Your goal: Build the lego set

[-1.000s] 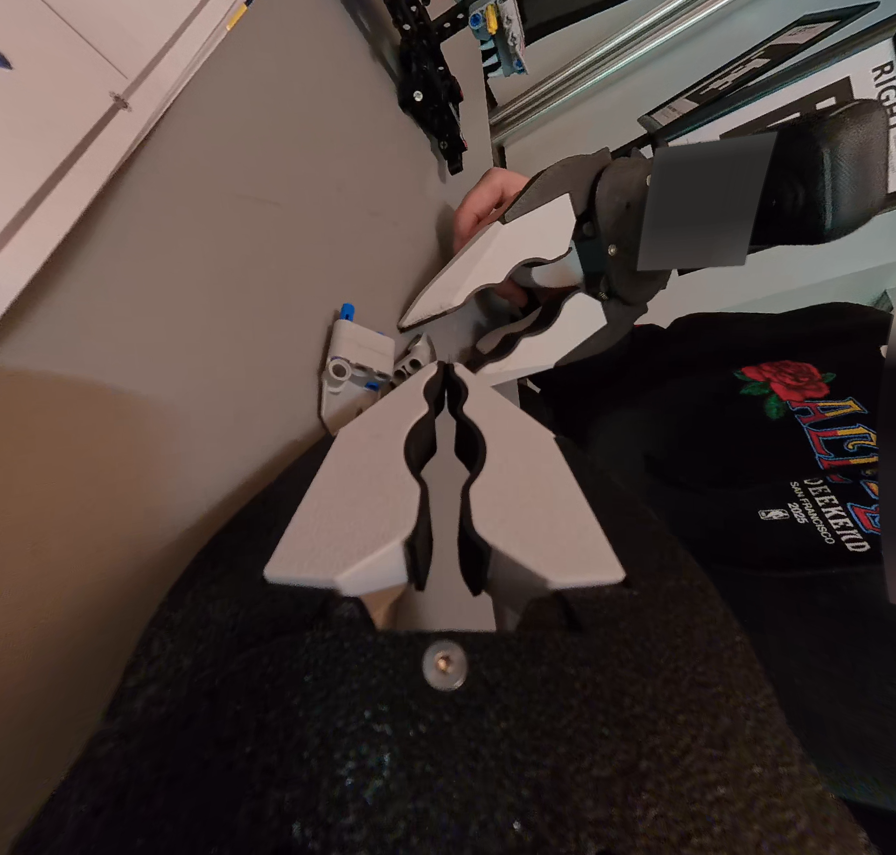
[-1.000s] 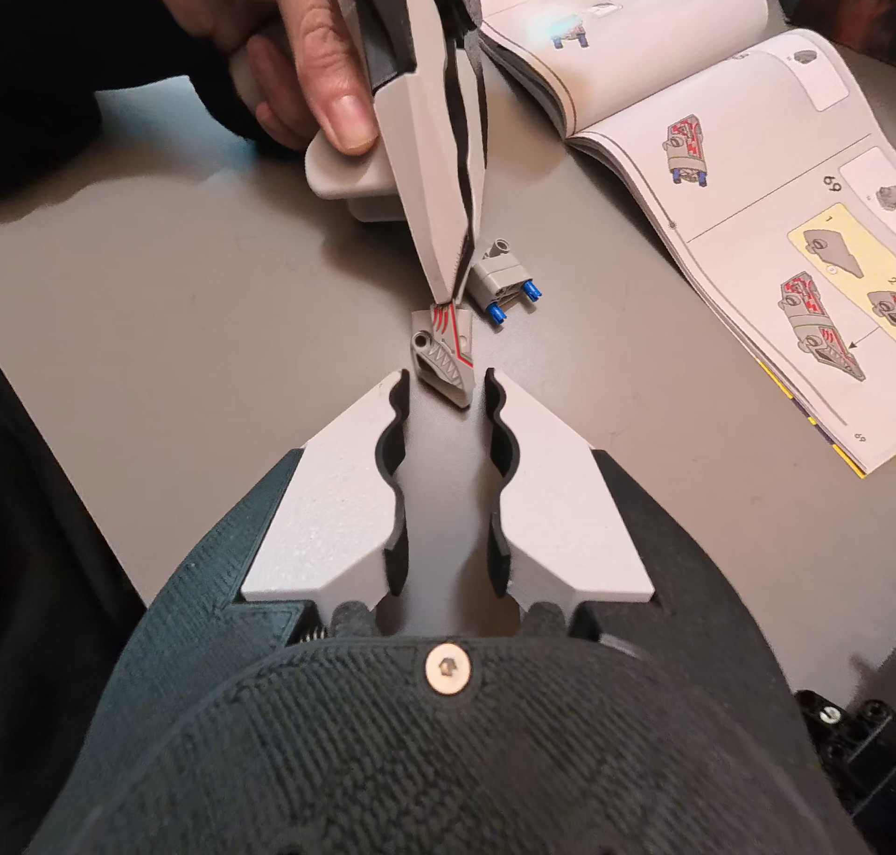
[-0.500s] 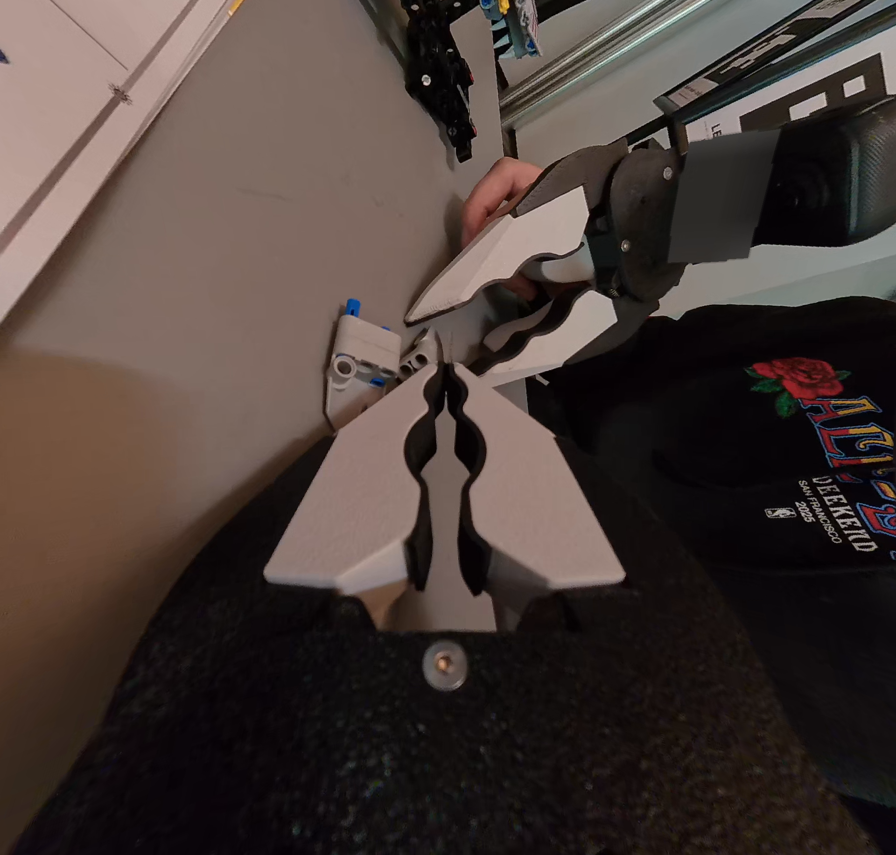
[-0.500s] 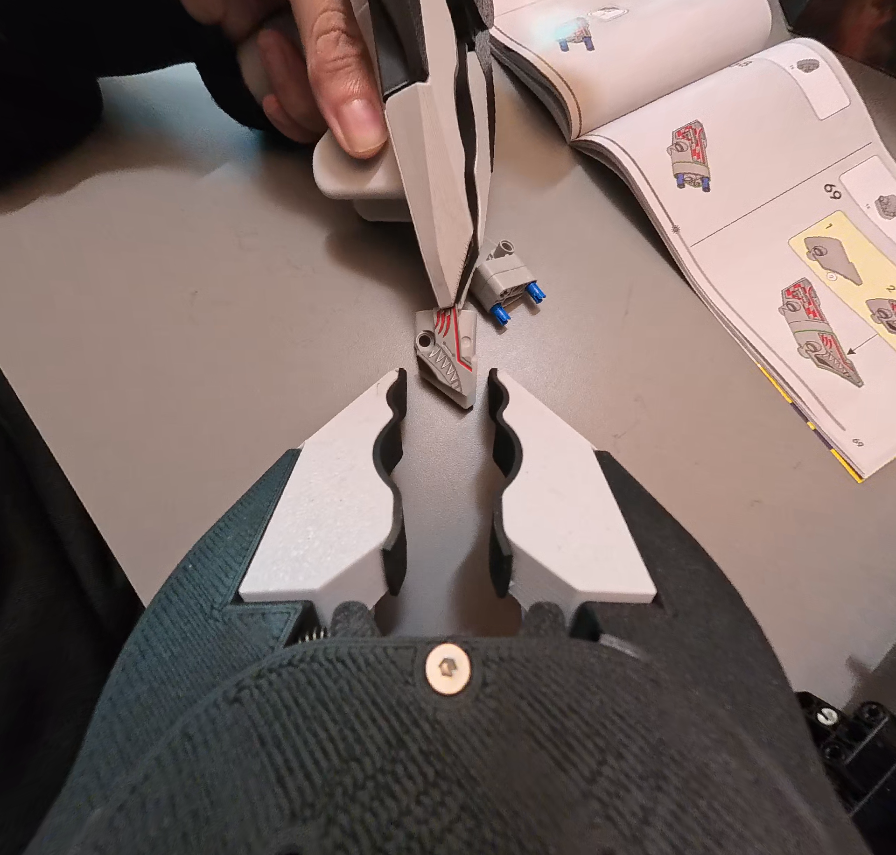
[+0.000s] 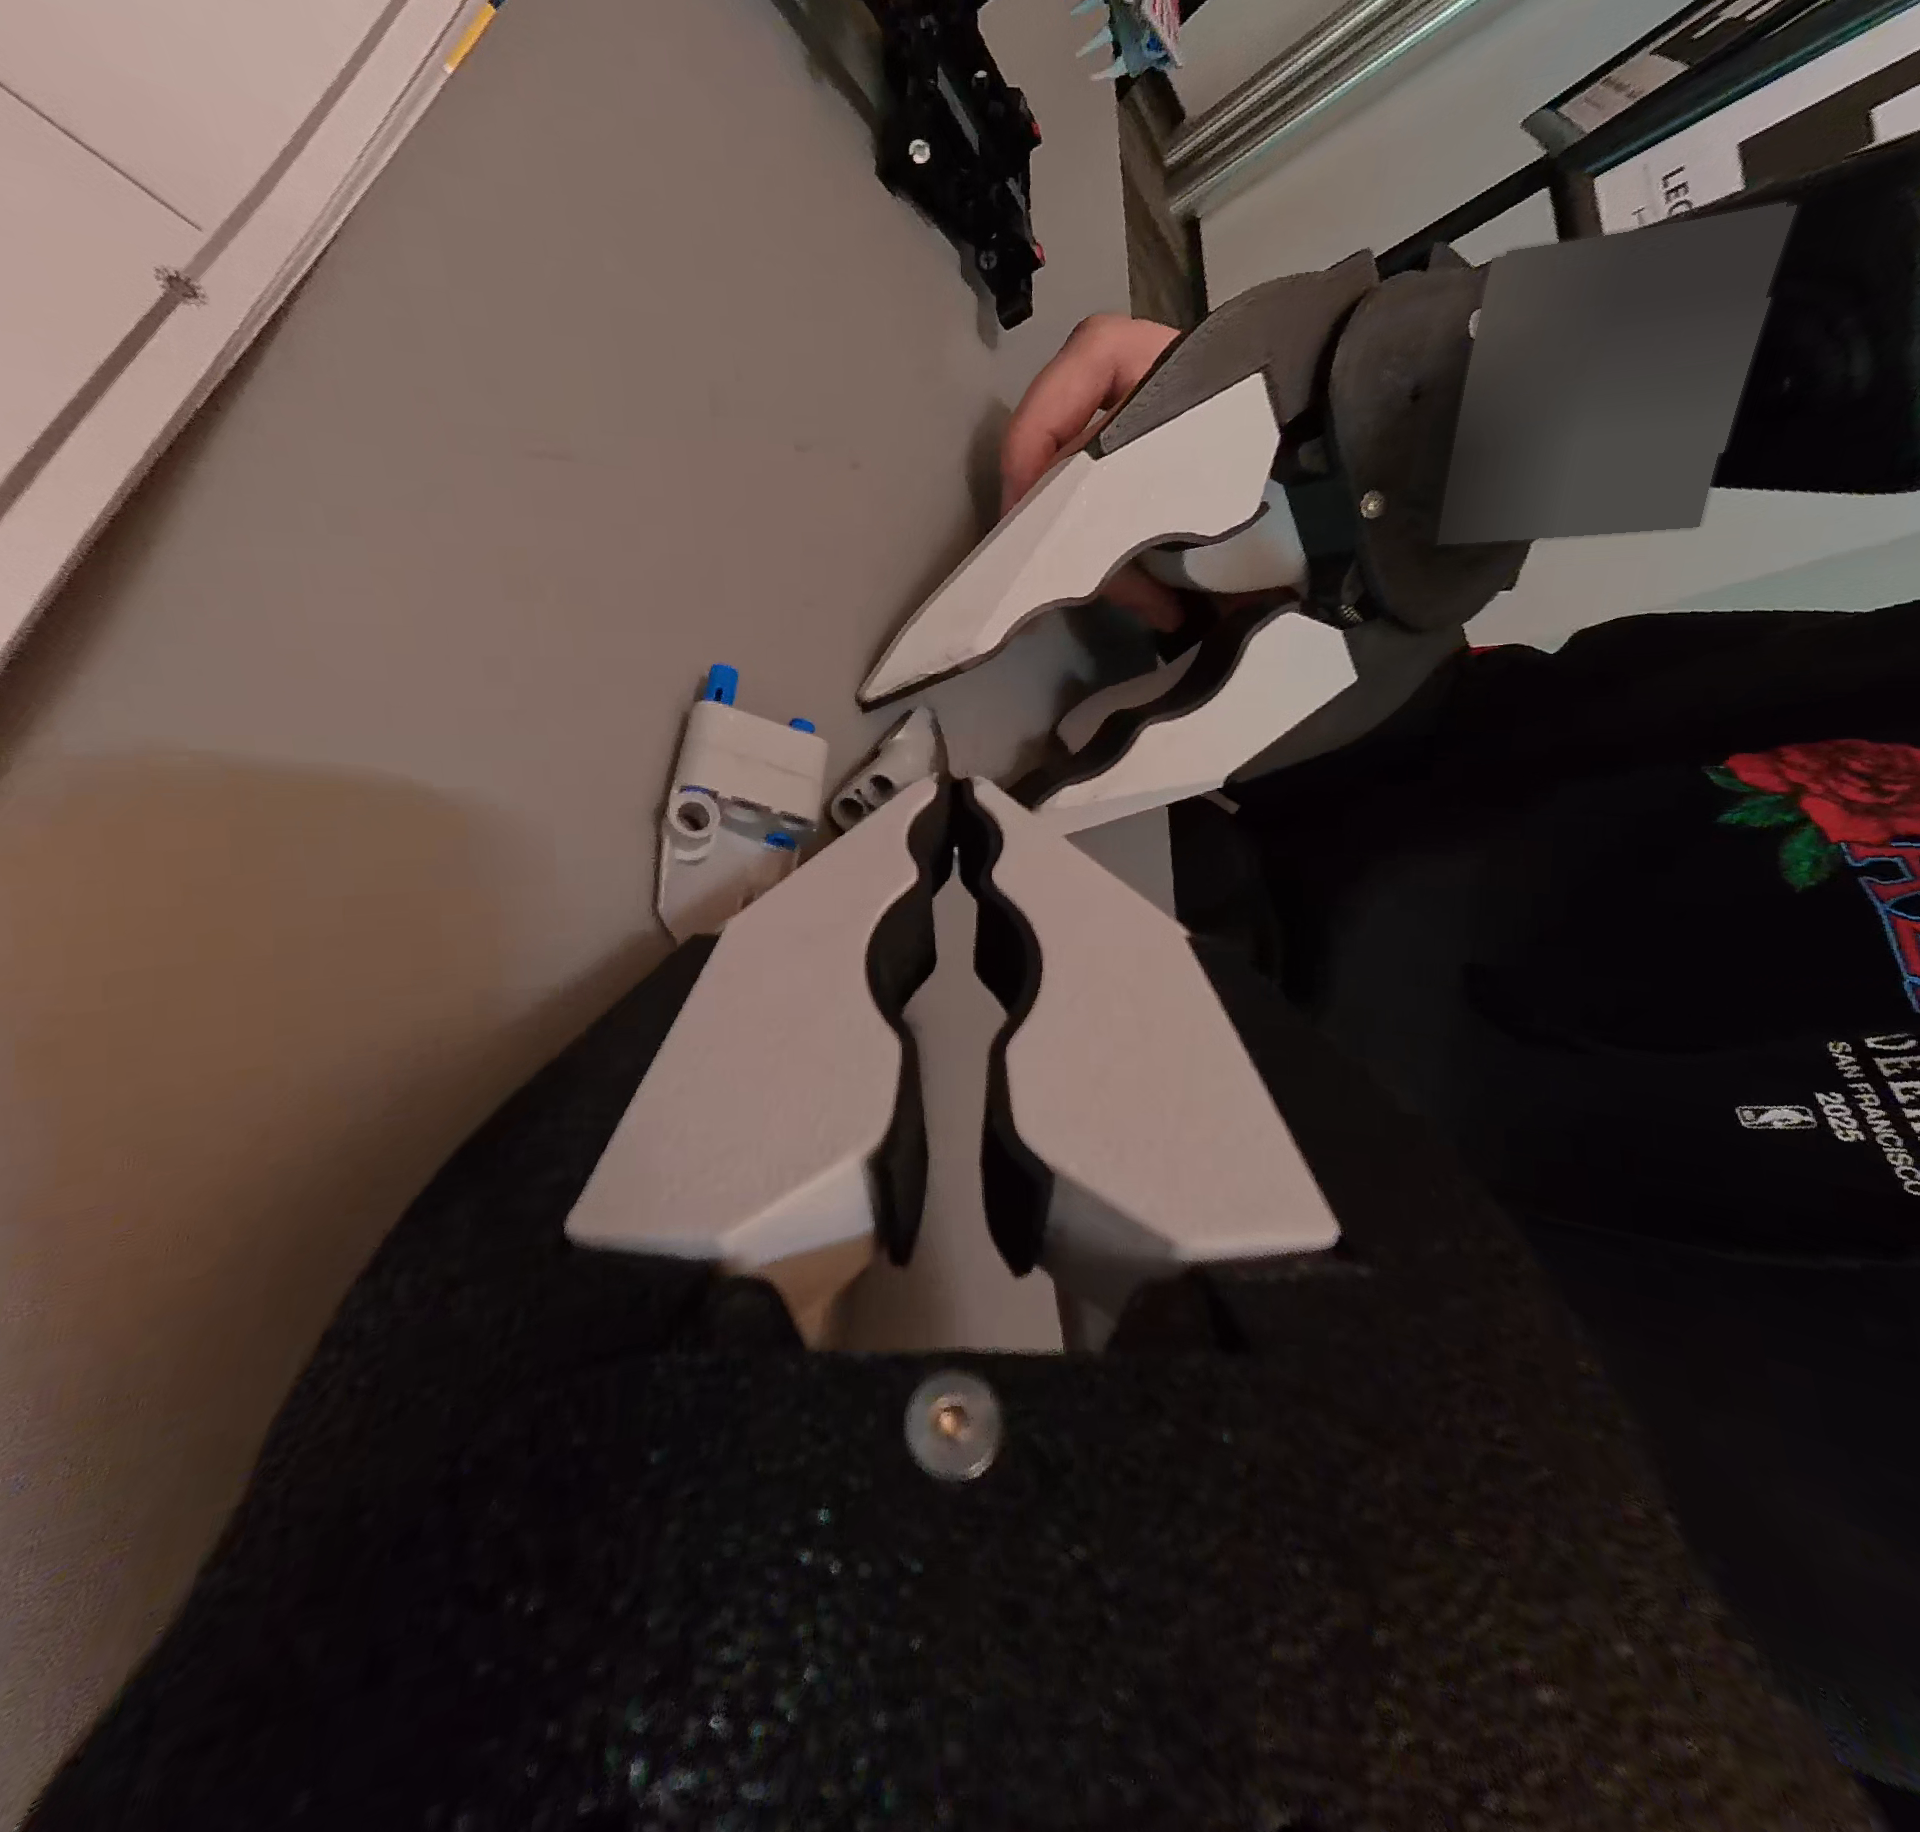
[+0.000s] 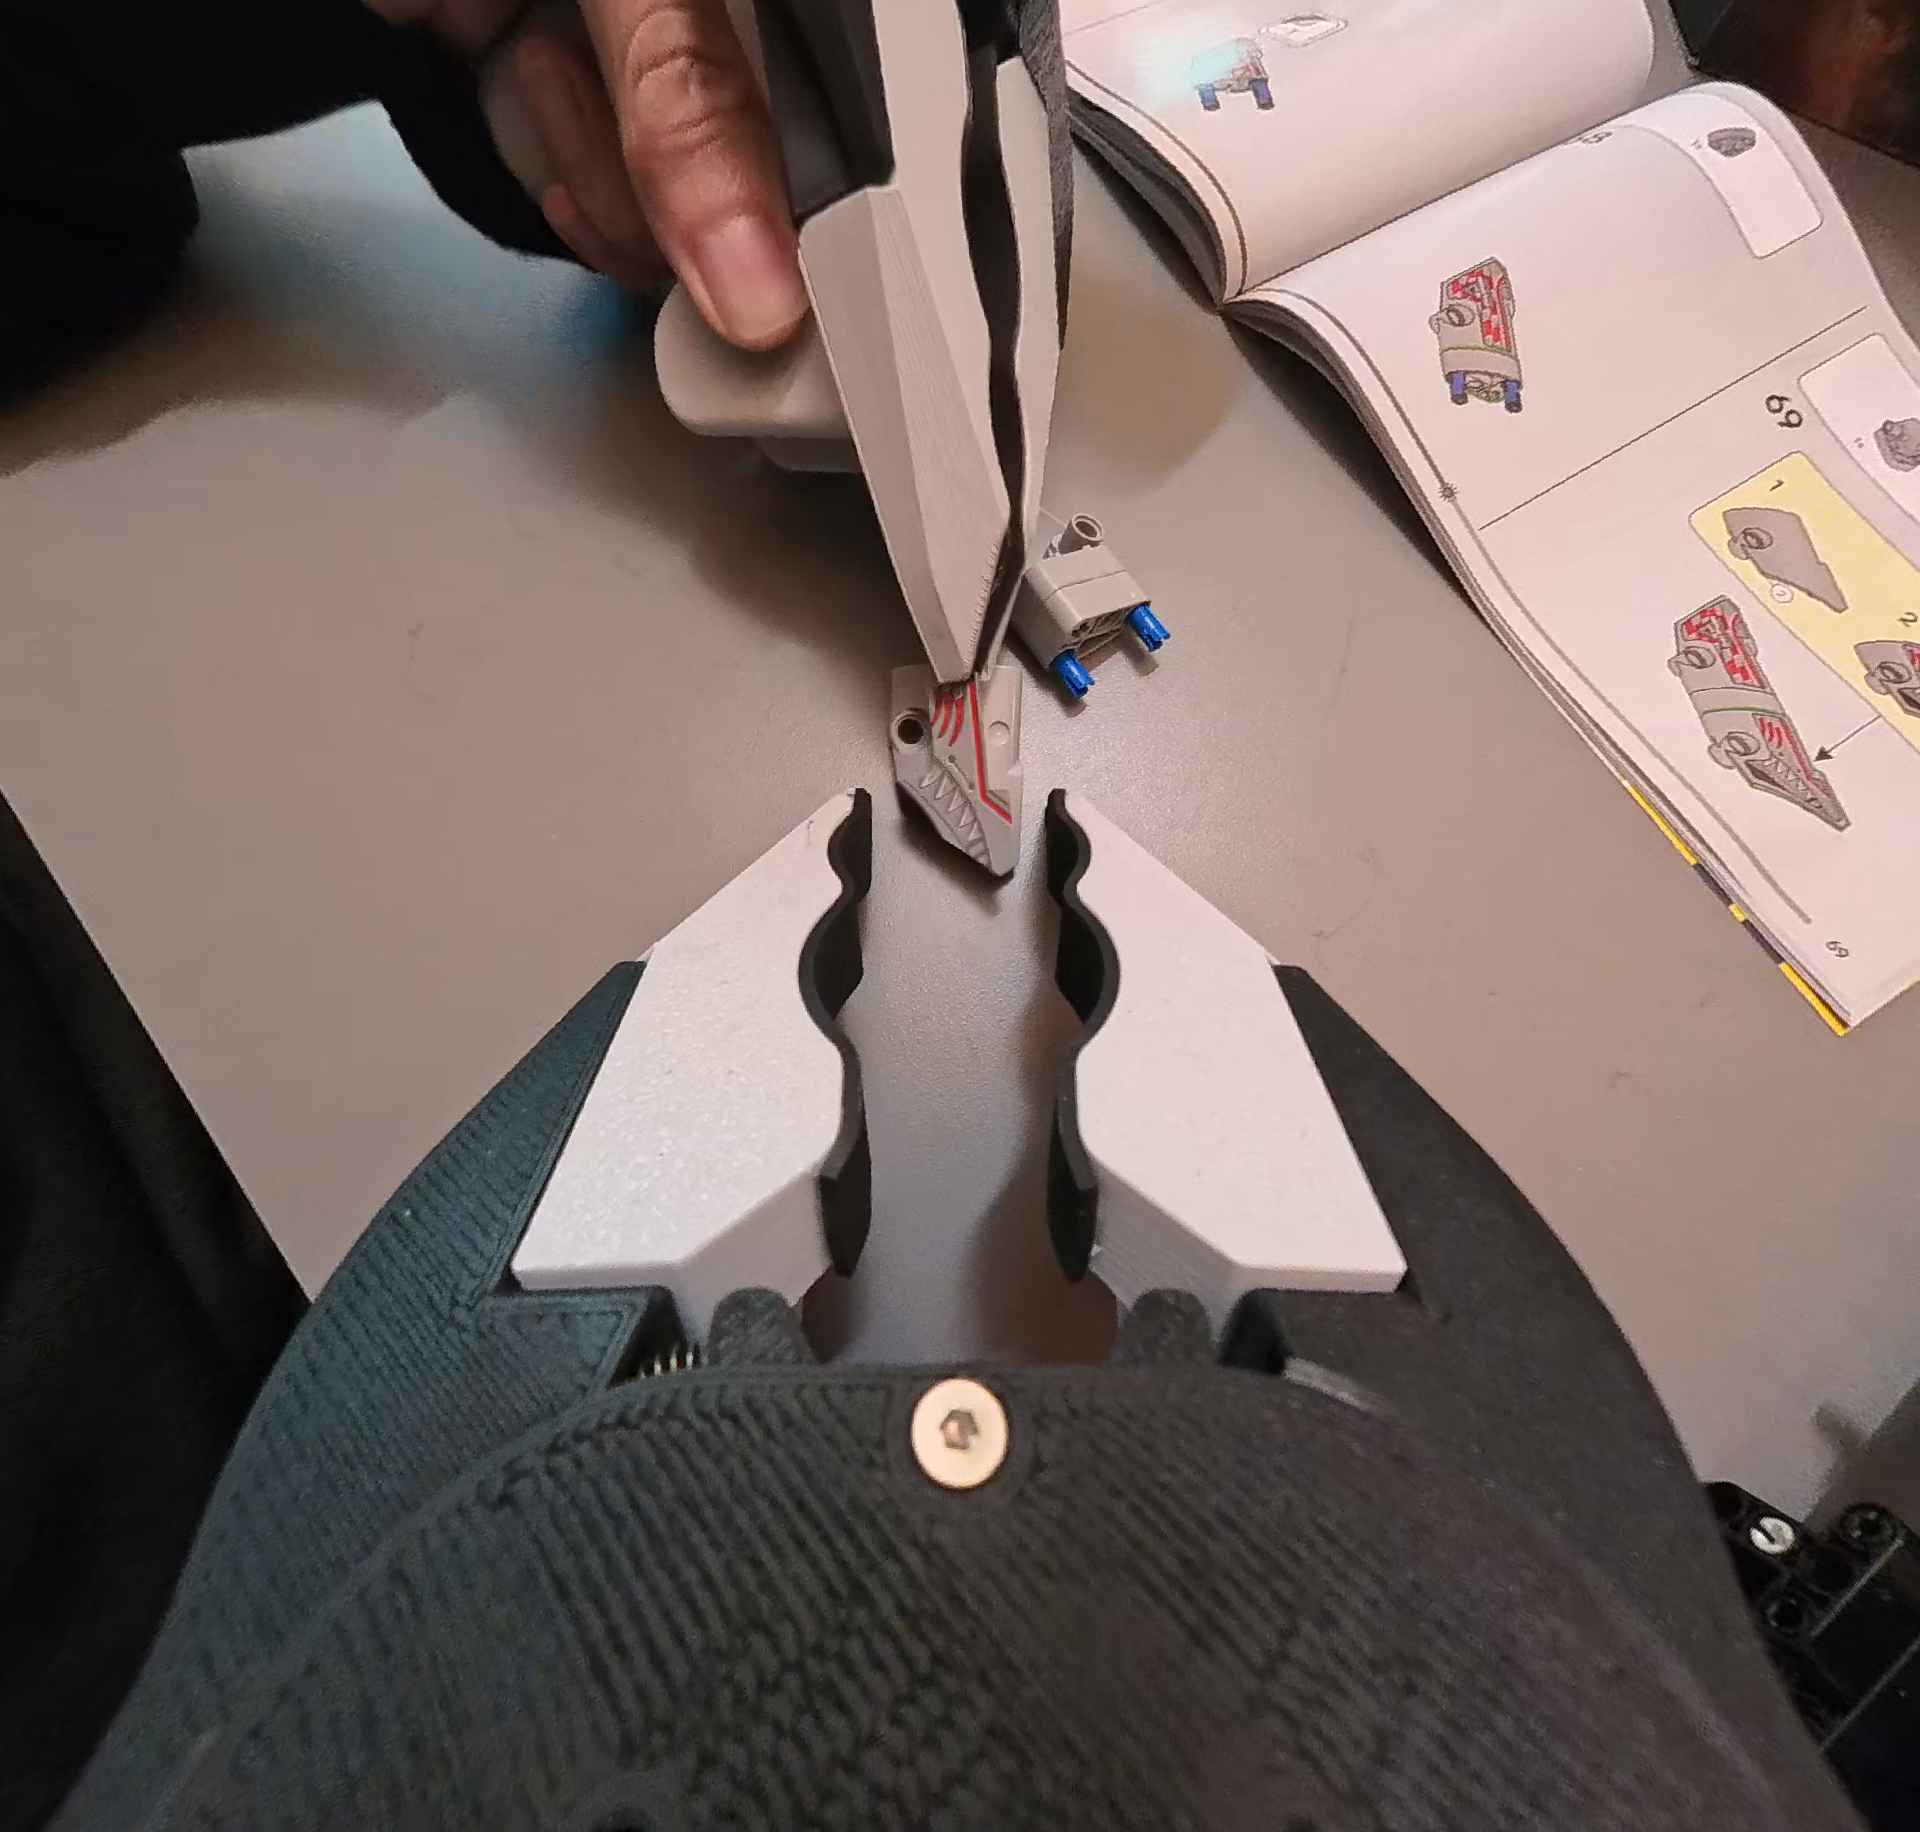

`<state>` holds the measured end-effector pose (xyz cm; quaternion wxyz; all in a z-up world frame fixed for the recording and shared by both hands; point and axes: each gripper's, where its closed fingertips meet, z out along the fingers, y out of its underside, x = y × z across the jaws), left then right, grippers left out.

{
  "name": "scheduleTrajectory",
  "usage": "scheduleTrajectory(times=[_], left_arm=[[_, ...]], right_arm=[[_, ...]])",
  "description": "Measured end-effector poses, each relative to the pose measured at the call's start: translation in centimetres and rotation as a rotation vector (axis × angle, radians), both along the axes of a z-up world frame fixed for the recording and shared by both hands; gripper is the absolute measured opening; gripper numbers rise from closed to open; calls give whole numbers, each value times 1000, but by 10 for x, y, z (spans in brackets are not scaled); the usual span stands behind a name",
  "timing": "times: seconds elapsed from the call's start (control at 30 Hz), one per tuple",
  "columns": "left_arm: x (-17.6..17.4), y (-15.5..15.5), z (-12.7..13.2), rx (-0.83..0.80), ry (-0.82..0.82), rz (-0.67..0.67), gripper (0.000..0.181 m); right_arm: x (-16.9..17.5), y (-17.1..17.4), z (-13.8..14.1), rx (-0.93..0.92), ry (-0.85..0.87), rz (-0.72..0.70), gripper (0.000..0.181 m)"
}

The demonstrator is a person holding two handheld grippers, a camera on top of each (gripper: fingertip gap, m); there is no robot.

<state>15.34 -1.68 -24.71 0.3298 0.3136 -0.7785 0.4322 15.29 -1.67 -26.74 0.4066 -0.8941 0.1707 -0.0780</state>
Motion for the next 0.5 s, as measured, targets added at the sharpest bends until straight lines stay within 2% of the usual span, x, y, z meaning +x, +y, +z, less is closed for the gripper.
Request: scheduleTrajectory(times=[0.5], left_arm=[[1, 1, -2, 34, -13, -12, 0]], right_arm=[[0, 0, 0, -1, -3, -1, 32]])
